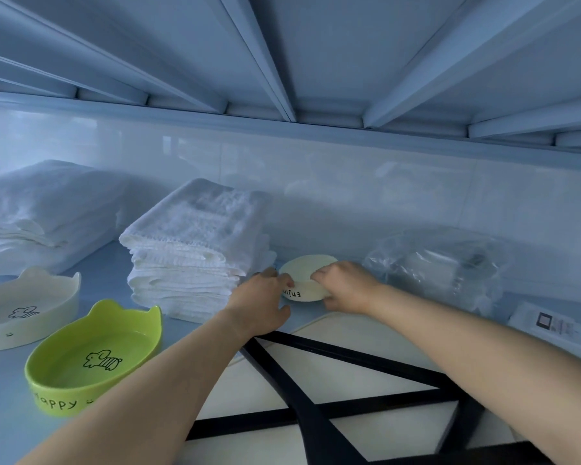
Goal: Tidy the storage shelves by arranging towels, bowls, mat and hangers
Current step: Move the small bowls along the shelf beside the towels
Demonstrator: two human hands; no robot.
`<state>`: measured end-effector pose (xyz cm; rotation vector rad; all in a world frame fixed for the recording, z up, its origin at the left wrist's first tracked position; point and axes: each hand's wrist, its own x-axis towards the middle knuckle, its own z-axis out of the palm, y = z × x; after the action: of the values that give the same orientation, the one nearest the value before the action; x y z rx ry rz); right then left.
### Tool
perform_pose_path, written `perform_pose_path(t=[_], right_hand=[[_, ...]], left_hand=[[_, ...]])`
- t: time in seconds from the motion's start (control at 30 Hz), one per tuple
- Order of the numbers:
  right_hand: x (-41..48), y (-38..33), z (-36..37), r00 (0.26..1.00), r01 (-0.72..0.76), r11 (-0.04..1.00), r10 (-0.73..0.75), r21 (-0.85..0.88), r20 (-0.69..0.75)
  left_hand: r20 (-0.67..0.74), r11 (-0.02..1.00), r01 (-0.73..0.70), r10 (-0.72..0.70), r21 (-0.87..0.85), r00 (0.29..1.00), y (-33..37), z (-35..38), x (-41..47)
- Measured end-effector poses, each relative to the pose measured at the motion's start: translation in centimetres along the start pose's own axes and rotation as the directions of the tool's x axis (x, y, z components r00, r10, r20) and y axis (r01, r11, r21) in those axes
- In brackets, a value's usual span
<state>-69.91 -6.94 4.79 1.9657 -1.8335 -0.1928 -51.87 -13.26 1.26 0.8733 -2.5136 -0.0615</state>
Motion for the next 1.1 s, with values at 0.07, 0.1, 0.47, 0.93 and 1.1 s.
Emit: perform_pose_path(t=[0.07,0.1,0.47,0.93,1.1], right_hand=[[-1.2,0.0,-0.7,0.999,-0.015,0.997,0.019,0.08,-0.051],[-1.8,0.0,-1.0,0.996,-0.023,0.993,0.033,0.119,-0.08],[-4.0,3.2,-2.9,0.95,-0.098,0.924,0.198,0.37,-0.241],[-3.5,2.7,-2.6,0.953,-0.098,0.893,0.211,0.439,-0.217],[-3.0,1.6,-2.5,0.985,-0.091,0.881,0.149,0.464,-0.09]], left_hand=[[-0.021,1.0,-0.002,0.002,0.017,1.0,0.1,-0.2,0.4],[-0.03,1.0,-0.009,0.01,0.02,1.0,0.1,-0.3,0.6],[-0.143,0.993,-0.09,0.078,-0.077,0.987,1.1,-1.4,2.8],[-0.148,0.946,0.271,-0.299,-0.18,0.943,2.5,-1.7,3.7],[-0.133,0.9,0.355,-0.396,-0.251,0.909,3.3,-1.3,4.1]])
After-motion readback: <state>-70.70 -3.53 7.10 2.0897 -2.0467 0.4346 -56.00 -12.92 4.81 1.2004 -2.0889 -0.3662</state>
